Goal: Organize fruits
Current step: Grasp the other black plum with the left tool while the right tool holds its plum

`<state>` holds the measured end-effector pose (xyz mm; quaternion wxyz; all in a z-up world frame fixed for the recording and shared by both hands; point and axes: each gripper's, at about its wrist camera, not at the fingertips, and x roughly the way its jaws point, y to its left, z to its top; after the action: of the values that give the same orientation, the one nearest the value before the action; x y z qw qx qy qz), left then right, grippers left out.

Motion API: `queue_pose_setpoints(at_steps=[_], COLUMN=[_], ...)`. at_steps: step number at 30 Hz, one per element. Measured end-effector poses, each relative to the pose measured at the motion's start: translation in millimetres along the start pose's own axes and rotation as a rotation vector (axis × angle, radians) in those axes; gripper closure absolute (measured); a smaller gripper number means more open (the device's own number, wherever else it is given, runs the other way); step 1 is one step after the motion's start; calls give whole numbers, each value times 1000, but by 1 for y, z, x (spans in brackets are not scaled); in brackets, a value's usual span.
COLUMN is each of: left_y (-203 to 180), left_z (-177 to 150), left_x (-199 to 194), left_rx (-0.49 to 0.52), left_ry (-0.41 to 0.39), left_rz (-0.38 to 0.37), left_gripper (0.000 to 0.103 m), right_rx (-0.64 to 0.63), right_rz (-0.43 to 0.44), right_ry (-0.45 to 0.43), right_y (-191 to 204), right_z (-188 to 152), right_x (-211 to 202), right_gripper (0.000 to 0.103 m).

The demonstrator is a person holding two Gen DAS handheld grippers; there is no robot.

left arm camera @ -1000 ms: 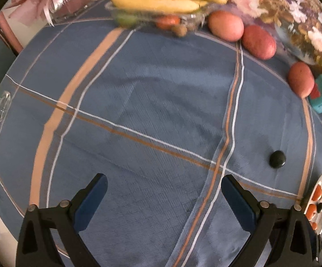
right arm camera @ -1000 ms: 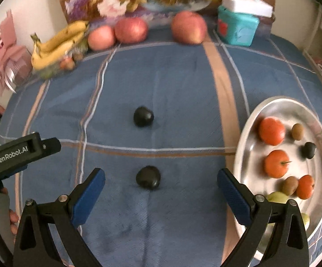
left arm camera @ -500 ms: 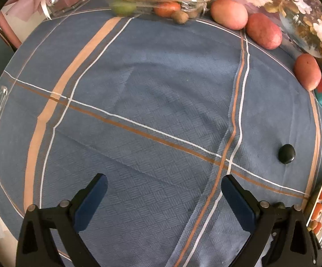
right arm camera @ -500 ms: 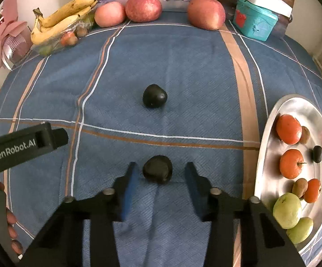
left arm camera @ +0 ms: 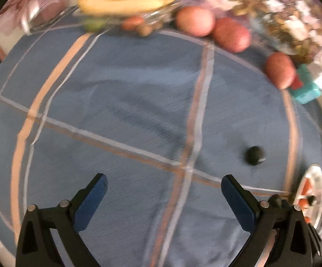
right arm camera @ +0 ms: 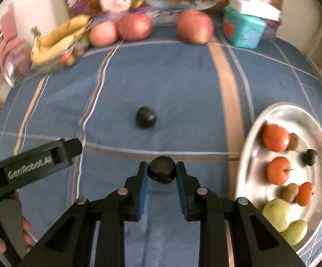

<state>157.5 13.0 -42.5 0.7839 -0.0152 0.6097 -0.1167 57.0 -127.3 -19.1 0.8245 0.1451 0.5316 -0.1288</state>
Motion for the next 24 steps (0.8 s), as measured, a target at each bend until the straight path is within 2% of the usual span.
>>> queue_pose_setpoints(at_steps=[2,6,10,12,14,16,18,21,24], left_y=[-9,-31,-62,-73,-84,-94,-100,-106,-107], left_z=[1,-1,-5,-5,-5,-7,-7,-10,-9], left_x=[-4,-7,-3,3,8,12,16,21,25], left_rx=[14,48,151,182,214,242,262,279,277], left_ry=[-20,-51,-71,-76,-74,-77,-80,-79,-88], left_rz=[-67,-148,-138,-138,-129,-111,-101,-93,-73], left_gripper=[0,2,12,13,25,29,30,45,49], right_rx=[21,76,134,158,169,175,186,195,198], right_rz=[-12,-18,-17,-10,-6,-8,-3,1,7], right_ry=[-26,-86,-110,-113,-115,-114,-112,-110,-110], right_y=[-9,-28,-41,-51,-55,-57,-61,-64,-66], right_z=[2,6,9,9,9,8,6,5,4], right_x=[-7,-23,-29,-32,-32,-30,-31,-32,-33], right_gripper=[77,77,77,77,77,77,77,77,77])
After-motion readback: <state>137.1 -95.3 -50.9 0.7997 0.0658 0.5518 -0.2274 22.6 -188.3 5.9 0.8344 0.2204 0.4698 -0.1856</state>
